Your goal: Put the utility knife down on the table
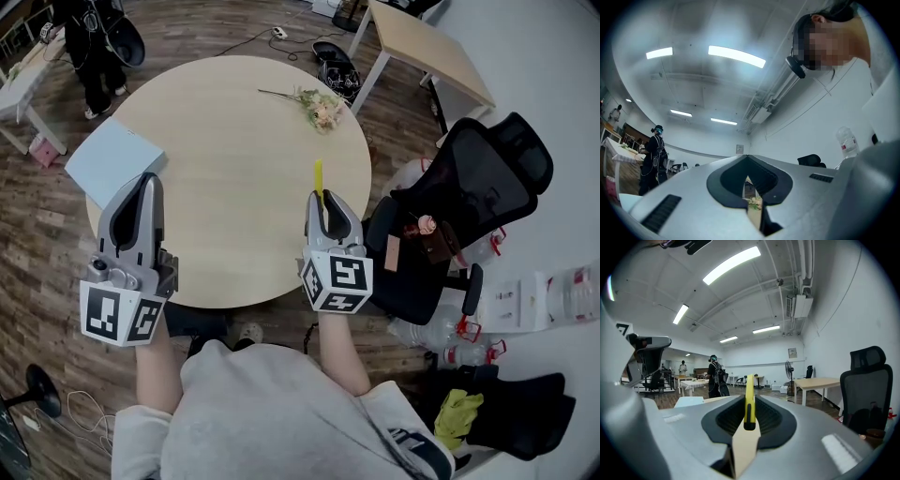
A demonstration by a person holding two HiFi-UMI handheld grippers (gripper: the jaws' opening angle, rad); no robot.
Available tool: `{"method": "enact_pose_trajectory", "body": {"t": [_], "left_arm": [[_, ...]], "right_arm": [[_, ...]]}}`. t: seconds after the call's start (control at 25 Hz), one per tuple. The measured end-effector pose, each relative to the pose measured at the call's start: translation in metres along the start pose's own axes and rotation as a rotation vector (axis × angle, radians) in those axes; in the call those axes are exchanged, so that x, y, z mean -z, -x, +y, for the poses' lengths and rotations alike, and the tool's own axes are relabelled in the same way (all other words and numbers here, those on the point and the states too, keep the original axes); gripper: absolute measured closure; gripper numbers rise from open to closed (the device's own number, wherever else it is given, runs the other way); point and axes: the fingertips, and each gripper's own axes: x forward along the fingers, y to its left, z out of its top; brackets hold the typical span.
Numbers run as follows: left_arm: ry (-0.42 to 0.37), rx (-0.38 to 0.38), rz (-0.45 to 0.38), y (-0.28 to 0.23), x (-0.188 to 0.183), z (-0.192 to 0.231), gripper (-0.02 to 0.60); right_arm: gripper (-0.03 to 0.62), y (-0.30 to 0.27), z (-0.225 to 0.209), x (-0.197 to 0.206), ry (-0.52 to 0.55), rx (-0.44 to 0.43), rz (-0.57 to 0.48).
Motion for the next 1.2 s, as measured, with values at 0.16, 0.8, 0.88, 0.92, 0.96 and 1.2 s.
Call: {"method": "enact_pose_trajectory", "body": {"t": [0.16, 0.8, 0.88, 0.92, 0.96, 1.2], "left_arm": [[0.001, -0.013, 0.017, -0.002, 0.008, 0.002, 0.574], [0.000, -0.040, 0.068, -0.007, 0.030, 0.012, 0.574], [0.000, -0.042, 0.071, -0.008, 0.031, 0.014, 0.574], [0.000, -0.044, 0.072, -0.008, 0.032, 0.015, 0.574], [0.000, -0.045, 0.073, -0.009, 0.033, 0.016, 0.574], [0.001, -0.055, 0.077, -0.010, 0.036, 0.022, 0.574]], "right_arm": [[0.520, -0.013, -0.002, 0.038, -0.009, -0.013, 0.090], [0.520, -0.040, -0.004, 0.174, -0.060, -0.033, 0.412], [0.520, -0.041, -0.004, 0.188, -0.059, -0.032, 0.448], [0.520, -0.041, -0.005, 0.196, -0.059, -0.031, 0.466], [0.520, -0.042, -0.005, 0.202, -0.059, -0.031, 0.484], [0.520, -0.044, -0.005, 0.236, -0.064, -0.034, 0.573]]}}
